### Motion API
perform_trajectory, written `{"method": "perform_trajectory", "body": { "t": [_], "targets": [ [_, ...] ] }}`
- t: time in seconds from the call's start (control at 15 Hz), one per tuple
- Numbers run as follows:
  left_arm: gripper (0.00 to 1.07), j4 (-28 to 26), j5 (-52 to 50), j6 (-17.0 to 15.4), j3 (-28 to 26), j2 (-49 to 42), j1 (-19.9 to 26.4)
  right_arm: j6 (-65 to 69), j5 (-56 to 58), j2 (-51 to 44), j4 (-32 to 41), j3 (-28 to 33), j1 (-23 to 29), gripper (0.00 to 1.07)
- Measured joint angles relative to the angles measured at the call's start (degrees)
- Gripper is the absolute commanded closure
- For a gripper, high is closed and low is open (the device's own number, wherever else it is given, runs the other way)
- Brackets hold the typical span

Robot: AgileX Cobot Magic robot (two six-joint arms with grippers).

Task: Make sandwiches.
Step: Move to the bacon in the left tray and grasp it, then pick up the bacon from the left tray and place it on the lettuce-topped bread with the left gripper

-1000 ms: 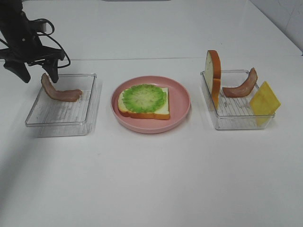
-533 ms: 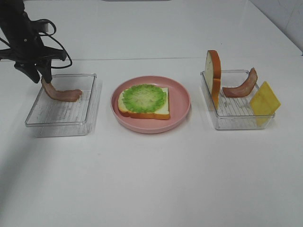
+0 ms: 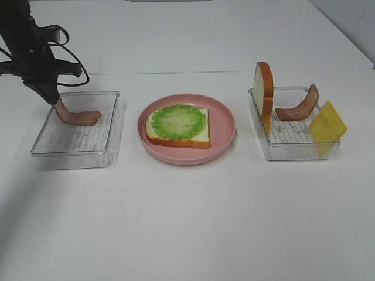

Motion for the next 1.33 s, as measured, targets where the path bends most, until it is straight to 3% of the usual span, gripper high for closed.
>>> {"method": "perform_trajectory", "body": {
  "t": [0.33,0.93,1.33],
  "targets": [
    [1.07,0.2,0.1,-0.3,-4.0,0.0,-0.8,0.0,0.0,0.0,0.1,0.0,0.0,0.14],
    [1.07,-0.2,0.2,-2.8,-4.3,-7.3,-3.9,0.0,0.0,0.0,0.1,0.0,0.0,0.14],
    [1.07,-6.0,0.2,-2.9,-4.4,-12.1,-10.9,0.0,0.0,0.0,0.1,0.0,0.0,0.14]
  ]
}}
